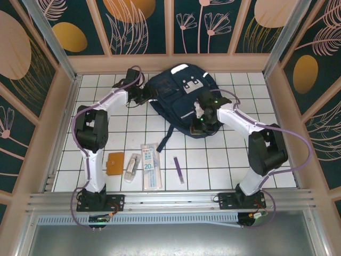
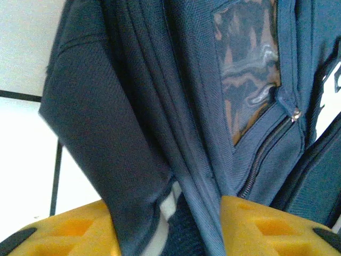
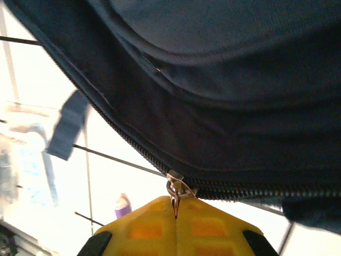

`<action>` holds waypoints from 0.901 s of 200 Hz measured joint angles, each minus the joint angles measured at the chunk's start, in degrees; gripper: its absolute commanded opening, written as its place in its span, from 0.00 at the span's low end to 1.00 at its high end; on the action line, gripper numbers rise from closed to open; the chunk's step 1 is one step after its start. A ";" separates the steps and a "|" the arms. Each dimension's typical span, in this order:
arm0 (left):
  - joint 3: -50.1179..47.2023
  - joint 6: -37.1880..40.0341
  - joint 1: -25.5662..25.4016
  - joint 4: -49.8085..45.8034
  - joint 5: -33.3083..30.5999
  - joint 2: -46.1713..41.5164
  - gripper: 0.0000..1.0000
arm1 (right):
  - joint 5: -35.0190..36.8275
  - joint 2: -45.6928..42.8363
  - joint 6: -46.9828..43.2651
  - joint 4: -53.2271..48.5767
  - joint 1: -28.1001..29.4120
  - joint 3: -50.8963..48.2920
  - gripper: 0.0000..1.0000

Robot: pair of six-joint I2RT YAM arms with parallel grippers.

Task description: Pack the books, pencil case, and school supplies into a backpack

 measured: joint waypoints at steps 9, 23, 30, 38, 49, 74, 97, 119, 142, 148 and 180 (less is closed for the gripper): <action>-1.70 -0.02 0.15 -0.15 -0.39 -1.70 0.53 | -1.05 0.07 0.17 1.25 0.74 0.24 0.00; -6.75 -0.63 0.00 -1.14 -1.03 -6.29 0.60 | -2.93 0.28 0.37 3.17 1.84 0.37 0.00; -9.49 -1.18 -0.28 -1.70 -1.31 -8.79 0.62 | -3.72 0.55 0.52 4.26 2.38 0.39 0.00; -12.44 -1.77 -0.98 -2.71 -1.44 -11.58 0.63 | -4.48 0.87 0.70 5.42 2.99 0.42 0.00; -15.61 -3.08 -2.32 -3.45 -1.88 -14.49 0.63 | -5.40 1.40 0.85 6.75 3.80 0.55 0.00; -20.83 -7.41 -7.04 -2.80 -2.62 -18.05 0.65 | -6.95 2.80 1.20 8.85 5.62 1.64 0.00; -23.87 -12.22 -10.49 0.15 -2.82 -18.53 0.65 | -7.43 3.91 1.22 10.25 7.19 2.84 0.00; -26.71 -16.06 -11.65 3.93 -3.30 -18.51 0.50 | -7.76 4.42 1.75 11.56 7.91 3.06 0.00; -27.45 -16.94 -11.63 5.31 -5.44 -18.10 0.01 | -7.21 4.61 1.86 11.63 8.02 3.06 0.00; -27.26 -16.68 -11.63 5.44 -5.90 -17.99 0.00 | -6.93 4.61 1.84 11.50 8.00 3.06 0.00; -24.59 -12.37 -11.58 3.87 -7.50 -17.75 0.00 | -4.17 5.40 1.60 4.94 6.54 4.74 0.00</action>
